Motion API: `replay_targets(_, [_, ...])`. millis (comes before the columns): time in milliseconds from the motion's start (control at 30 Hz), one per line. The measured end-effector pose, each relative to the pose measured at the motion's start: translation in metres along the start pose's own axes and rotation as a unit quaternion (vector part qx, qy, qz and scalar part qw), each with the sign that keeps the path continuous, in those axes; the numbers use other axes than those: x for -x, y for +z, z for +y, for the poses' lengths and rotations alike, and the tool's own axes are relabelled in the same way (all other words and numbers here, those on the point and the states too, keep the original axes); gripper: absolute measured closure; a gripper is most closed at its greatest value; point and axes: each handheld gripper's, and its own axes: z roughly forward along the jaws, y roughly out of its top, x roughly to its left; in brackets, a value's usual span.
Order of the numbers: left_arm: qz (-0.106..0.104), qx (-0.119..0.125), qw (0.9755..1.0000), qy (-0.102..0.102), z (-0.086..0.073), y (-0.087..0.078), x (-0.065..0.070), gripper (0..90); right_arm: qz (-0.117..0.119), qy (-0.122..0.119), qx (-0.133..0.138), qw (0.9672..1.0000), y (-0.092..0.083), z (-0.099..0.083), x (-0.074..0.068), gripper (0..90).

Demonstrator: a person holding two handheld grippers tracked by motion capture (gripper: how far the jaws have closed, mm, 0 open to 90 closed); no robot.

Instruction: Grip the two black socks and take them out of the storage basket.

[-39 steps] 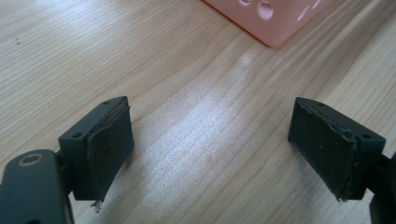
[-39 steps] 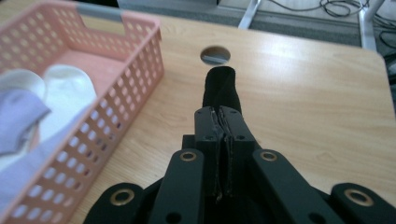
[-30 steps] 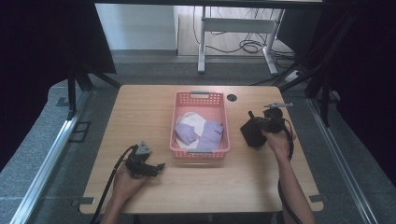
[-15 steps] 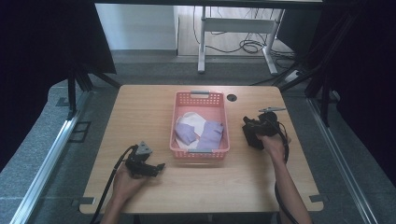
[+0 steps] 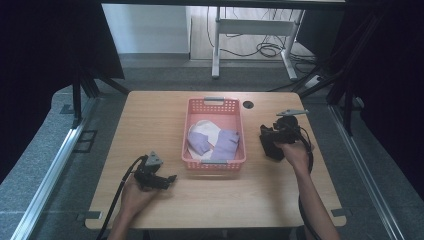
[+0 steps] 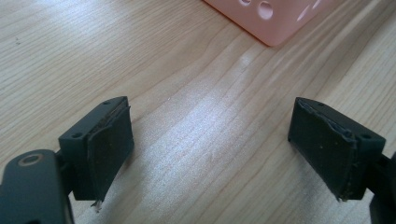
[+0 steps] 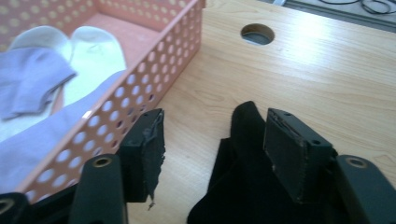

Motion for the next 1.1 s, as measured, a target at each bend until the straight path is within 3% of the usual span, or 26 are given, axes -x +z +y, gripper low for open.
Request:
replay_targets(167, [0.0, 0.0, 1.0, 0.0, 0.0, 0.0, 0.0, 13.9, 0.007, -0.016, -0.002, 0.9999, -0.008, 0.003, -0.007, 33.3])
replay_targets(667, [0.0, 0.0, 1.0, 0.0, 0.0, 0.0, 0.0, 13.9, 0.03, -0.026, -0.006, 0.9992, -0.023, 0.0, -0.015, 25.8])
replay_targets(1100, [0.0, 0.0, 1.0, 0.0, 0.0, 0.0, 0.0, 13.9, 0.024, -0.014, -0.007, 0.9996, -0.036, -0.016, -0.008, 21.1])
